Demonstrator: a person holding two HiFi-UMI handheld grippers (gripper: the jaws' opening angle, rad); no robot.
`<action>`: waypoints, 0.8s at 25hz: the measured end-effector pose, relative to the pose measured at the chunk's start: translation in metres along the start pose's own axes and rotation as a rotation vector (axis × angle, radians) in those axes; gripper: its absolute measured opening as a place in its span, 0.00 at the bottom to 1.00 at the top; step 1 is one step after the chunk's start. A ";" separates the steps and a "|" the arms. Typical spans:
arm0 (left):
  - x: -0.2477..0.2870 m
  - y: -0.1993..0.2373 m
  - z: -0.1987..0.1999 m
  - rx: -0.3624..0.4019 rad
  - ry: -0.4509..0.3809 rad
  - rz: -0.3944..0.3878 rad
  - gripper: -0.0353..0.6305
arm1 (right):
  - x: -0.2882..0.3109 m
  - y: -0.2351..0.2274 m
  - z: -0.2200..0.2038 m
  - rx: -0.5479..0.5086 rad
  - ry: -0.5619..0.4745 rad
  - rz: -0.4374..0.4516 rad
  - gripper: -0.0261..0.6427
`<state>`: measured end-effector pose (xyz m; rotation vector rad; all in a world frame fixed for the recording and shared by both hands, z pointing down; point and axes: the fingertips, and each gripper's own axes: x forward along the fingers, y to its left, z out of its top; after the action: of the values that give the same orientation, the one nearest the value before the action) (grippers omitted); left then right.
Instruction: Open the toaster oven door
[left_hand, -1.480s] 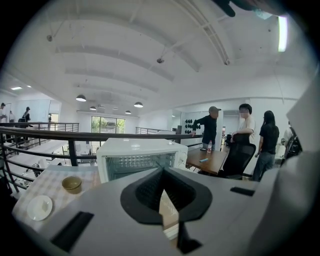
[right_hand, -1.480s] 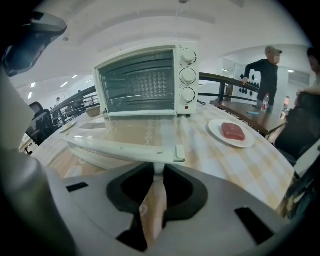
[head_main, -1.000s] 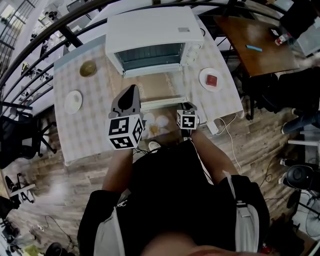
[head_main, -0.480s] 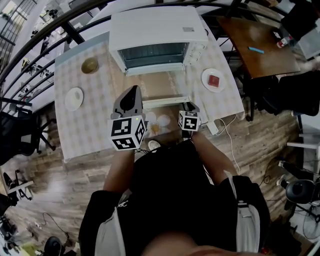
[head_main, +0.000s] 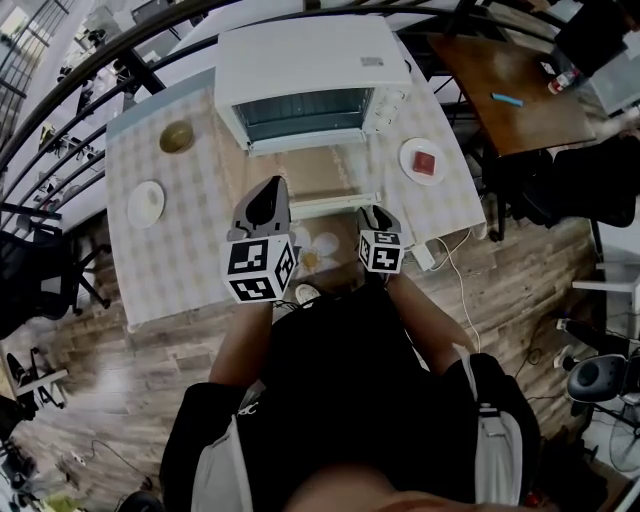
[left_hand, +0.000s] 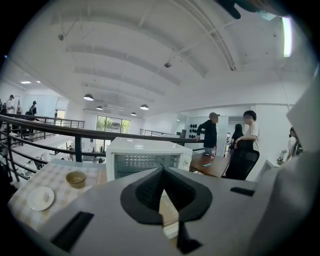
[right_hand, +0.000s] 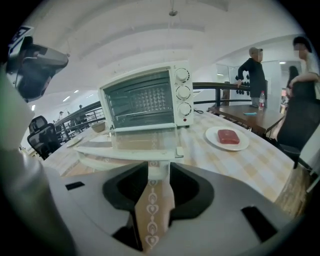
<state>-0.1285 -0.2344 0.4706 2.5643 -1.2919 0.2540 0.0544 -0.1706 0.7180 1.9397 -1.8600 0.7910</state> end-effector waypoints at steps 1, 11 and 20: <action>0.001 -0.001 0.000 0.001 -0.001 -0.002 0.07 | -0.001 -0.002 0.003 0.002 -0.002 -0.005 0.25; 0.001 -0.006 0.011 0.012 -0.027 -0.013 0.07 | -0.066 0.005 0.080 -0.021 -0.224 0.013 0.24; -0.001 -0.013 0.022 0.024 -0.065 -0.018 0.07 | -0.157 0.024 0.225 -0.137 -0.652 0.004 0.05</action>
<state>-0.1176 -0.2325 0.4475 2.6240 -1.2953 0.1849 0.0678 -0.1813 0.4436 2.2719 -2.1816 0.0040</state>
